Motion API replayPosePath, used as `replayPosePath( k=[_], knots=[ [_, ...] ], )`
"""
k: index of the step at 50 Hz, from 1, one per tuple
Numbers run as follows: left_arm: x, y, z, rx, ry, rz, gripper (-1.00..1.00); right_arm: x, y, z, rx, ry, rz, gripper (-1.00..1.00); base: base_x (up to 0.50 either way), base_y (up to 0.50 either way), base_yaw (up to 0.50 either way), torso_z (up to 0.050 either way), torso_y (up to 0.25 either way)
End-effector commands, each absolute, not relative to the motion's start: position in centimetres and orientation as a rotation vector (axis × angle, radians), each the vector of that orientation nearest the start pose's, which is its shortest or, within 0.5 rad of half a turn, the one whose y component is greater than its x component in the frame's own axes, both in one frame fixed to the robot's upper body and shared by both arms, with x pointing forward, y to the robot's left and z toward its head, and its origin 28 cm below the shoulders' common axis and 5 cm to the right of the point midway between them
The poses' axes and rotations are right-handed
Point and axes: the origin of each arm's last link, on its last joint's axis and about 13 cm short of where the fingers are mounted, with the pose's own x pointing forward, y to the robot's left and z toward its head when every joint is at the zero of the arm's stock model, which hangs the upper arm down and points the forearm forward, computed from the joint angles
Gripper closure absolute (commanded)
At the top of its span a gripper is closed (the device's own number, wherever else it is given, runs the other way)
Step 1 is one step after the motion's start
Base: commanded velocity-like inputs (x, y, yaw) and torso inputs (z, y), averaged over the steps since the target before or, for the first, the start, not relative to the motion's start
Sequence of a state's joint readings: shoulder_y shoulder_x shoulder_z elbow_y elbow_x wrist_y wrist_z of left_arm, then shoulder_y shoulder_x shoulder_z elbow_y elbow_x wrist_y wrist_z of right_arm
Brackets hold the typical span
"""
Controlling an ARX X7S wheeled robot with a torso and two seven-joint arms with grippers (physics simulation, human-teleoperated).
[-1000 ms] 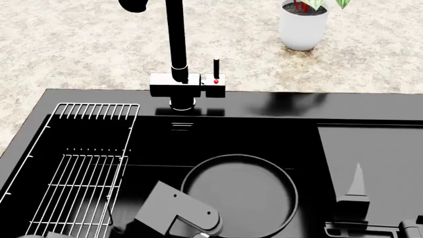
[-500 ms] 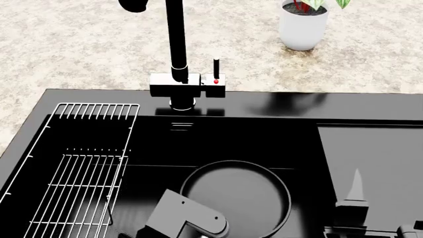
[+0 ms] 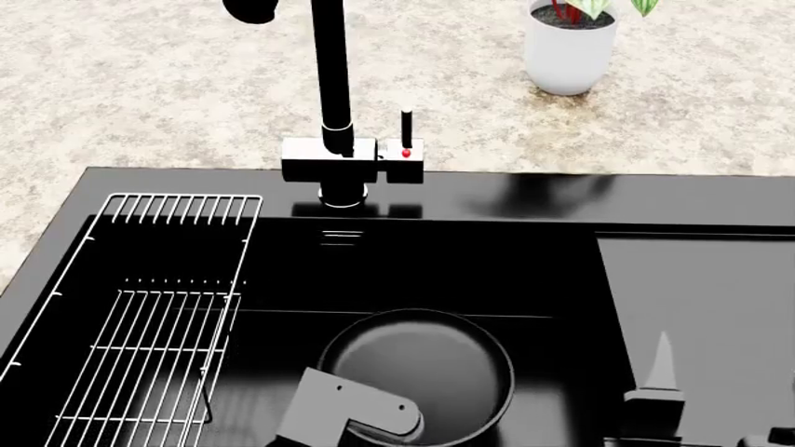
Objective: Pick the pan and sponge and place them into the sink. Then turn on the water.
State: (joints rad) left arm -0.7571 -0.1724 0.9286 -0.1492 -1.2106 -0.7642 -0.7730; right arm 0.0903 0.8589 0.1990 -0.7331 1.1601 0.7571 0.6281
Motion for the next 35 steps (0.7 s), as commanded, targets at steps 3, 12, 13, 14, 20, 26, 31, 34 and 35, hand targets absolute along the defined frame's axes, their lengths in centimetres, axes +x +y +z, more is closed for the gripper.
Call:
replayPosePath(
  k=[3, 12, 13, 14, 20, 26, 31, 34, 35],
  knots=[
    [26.7, 8.5, 9.0, 0.083, 0.612, -0.266, 1.00, 17.7, -18.7, 18.1, -0.037, 0.085, -0.065, -1.00, 0.00, 0.00, 0.00, 0.000, 0.003],
    [26.1, 8.2, 8.2, 0.121, 0.604, -0.249, 1.00, 17.5, -18.8, 17.8, -0.031, 0.089, -0.069, -1.00, 0.00, 0.00, 0.00, 0.000, 0.001],
    [26.1, 8.2, 8.2, 0.121, 0.604, -0.249, 1.00, 17.5, -18.8, 17.8, -0.032, 0.089, -0.069, -1.00, 0.00, 0.00, 0.00, 0.000, 0.000],
    [26.1, 8.1, 8.0, 0.122, 0.614, -0.249, 1.00, 17.5, -18.8, 17.8, -0.031, 0.088, -0.069, -1.00, 0.00, 0.00, 0.00, 0.000, 0.000],
    [26.0, 8.1, 7.4, 0.129, 0.635, -0.245, 1.00, 17.4, -18.9, 17.9, -0.034, 0.092, -0.072, -1.00, 0.00, 0.00, 0.00, 0.002, 0.002],
    [26.0, 8.1, 7.1, 0.123, 0.655, -0.240, 1.00, 17.4, -18.8, 17.8, -0.034, 0.095, -0.067, -1.00, 0.00, 0.00, 0.00, 0.000, 0.002],
    [26.0, 8.1, 7.2, 0.101, 0.666, -0.250, 1.00, 17.3, -18.8, 17.9, -0.036, 0.093, -0.064, -1.00, 0.00, 0.00, 0.00, 0.000, 0.002],
    [25.8, 7.9, 7.1, 0.100, 0.669, -0.263, -1.00, 17.2, -18.9, 17.9, -0.036, 0.095, -0.067, -1.00, 0.00, 0.00, 0.00, 0.000, 0.000],
    [25.9, 7.8, 7.1, 0.099, 0.670, -0.266, -1.00, 17.2, -18.9, 17.9, -0.036, 0.095, -0.068, -1.00, 0.00, 0.00, 0.00, 0.000, 0.000]
  ],
)
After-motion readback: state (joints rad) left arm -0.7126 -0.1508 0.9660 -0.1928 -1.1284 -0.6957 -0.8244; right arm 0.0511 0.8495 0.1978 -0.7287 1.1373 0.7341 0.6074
